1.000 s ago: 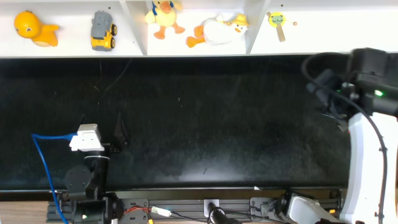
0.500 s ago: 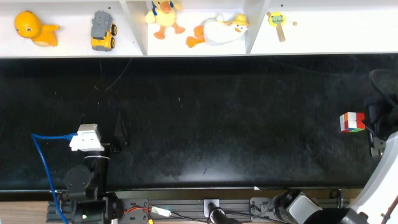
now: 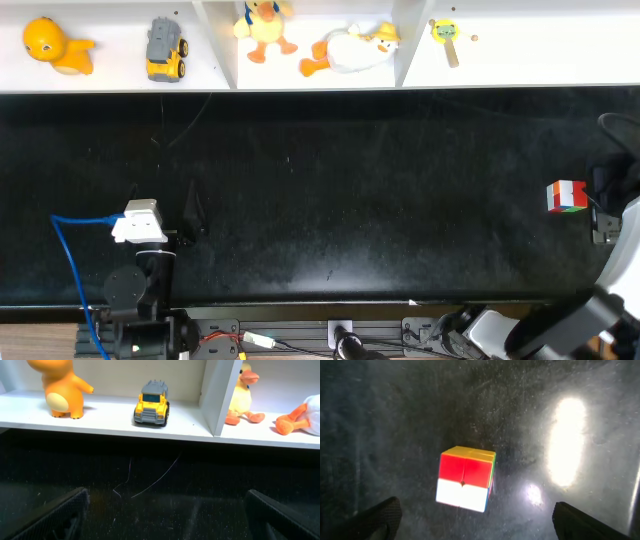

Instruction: Store Toys

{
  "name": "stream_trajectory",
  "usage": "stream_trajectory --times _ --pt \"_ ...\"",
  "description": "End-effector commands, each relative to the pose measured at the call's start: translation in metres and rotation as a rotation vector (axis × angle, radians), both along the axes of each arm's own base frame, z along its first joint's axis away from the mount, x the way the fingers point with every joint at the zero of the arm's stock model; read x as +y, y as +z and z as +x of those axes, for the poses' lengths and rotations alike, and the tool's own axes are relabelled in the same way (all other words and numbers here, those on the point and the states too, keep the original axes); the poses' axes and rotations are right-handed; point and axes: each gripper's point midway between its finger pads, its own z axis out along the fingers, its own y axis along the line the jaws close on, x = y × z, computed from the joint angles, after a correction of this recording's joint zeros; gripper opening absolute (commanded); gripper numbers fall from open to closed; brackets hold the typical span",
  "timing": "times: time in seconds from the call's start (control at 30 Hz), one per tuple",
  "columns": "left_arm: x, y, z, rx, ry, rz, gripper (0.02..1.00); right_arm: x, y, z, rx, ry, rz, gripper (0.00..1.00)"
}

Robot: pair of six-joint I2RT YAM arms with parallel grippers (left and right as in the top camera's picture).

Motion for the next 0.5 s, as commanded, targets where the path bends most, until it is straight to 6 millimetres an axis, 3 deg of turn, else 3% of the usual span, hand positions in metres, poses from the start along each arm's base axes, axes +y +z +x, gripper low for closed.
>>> stream_trajectory --times 0.03,0.5 --pt "0.002 -0.001 0.000 -0.007 0.011 -0.010 0.998 -0.003 -0.023 -0.001 0.048 -0.024 0.035 0.998" --pt "0.002 -0.001 0.000 -0.007 0.011 -0.010 0.998 -0.007 -0.057 0.016 0.077 -0.006 0.063 0.998"
